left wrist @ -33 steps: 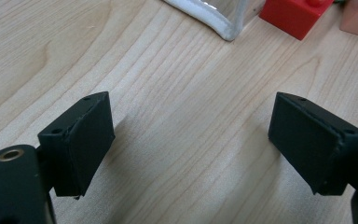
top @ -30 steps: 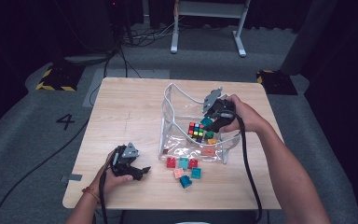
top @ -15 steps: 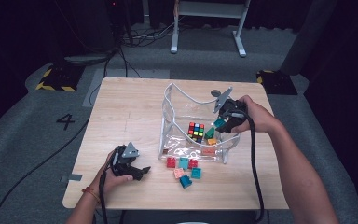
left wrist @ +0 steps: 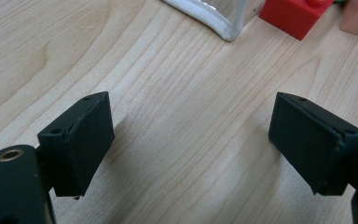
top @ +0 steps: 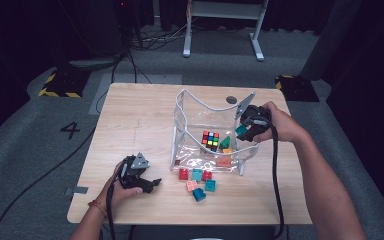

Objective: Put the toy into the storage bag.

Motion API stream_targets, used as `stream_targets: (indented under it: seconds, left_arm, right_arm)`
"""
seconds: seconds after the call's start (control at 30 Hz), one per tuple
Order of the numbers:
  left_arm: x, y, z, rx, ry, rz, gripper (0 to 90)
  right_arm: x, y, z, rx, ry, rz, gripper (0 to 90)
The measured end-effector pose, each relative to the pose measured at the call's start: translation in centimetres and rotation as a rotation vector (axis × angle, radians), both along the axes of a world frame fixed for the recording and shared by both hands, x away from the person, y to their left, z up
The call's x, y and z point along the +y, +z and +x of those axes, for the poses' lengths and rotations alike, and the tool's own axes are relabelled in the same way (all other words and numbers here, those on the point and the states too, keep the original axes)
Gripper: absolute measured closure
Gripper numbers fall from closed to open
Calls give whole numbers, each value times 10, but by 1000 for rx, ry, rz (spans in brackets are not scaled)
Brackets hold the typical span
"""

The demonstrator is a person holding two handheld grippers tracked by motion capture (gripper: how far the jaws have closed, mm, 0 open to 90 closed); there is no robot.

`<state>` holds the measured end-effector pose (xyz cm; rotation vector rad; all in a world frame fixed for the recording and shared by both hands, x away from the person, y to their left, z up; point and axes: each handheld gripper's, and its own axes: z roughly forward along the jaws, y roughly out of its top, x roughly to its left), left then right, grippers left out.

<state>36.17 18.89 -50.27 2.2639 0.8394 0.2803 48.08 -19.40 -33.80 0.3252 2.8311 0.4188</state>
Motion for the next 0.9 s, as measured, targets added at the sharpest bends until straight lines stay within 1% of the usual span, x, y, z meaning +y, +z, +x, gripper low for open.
stream_targets:
  seconds: [0.07, 0.13, 0.23, 0.3, 0.4, 0.47, 0.5, 0.53, 0.63, 0.67, 0.7, 0.8, 0.87, 0.9]
  left_arm:
    - [0, 0, 0, 0, 0, 0, 142]
    - [0, 0, 0, 0, 0, -1, 141]
    - [0, 0, 0, 0, 0, 0, 141]
    - [0, 0, 0, 0, 0, 0, 141]
    - [0, 0, 0, 0, 0, 0, 141]
    - [0, 0, 0, 0, 0, -1, 141]
    - [0, 0, 0, 0, 1, -1, 141]
    - [0, 0, 0, 0, 0, -1, 141]
    - [0, 0, 0, -1, 0, -1, 141]
    - [0, 0, 0, 0, 0, 0, 141]
    - [0, 0, 0, 0, 0, 0, 141]
    - [0, 0, 0, -1, 0, 0, 141]
    - [0, 0, 0, 0, 0, 0, 141]
    - [0, 0, 0, 0, 0, 0, 141]
  right_arm:
    - [-1, 1, -1, -3, -3, 22, 476]
    - [-2, 1, -1, -9, -5, 33, 472]
    - [-4, 2, -2, -6, -12, 70, 450]
    - [-5, 4, -4, -16, -19, 98, 424]
    - [-9, 6, -5, -29, -23, 140, 415]
    - [-12, 10, -8, -38, -23, 176, 407]
    - [-14, 11, -9, -46, -12, 209, 402]
    - [-17, 14, -12, -46, -32, 213, 395]
    - [-26, 19, -17, -79, -36, 278, 357]
    - [-29, 22, -21, -86, -64, 291, 351]
    - [-34, 24, -23, -94, -66, 318, 348]
    - [-45, 29, -34, -118, -97, 395, 328]
    - [-52, 31, -40, -147, -109, 434, 316]
    - [-56, 32, -43, -160, -107, 449, 316]
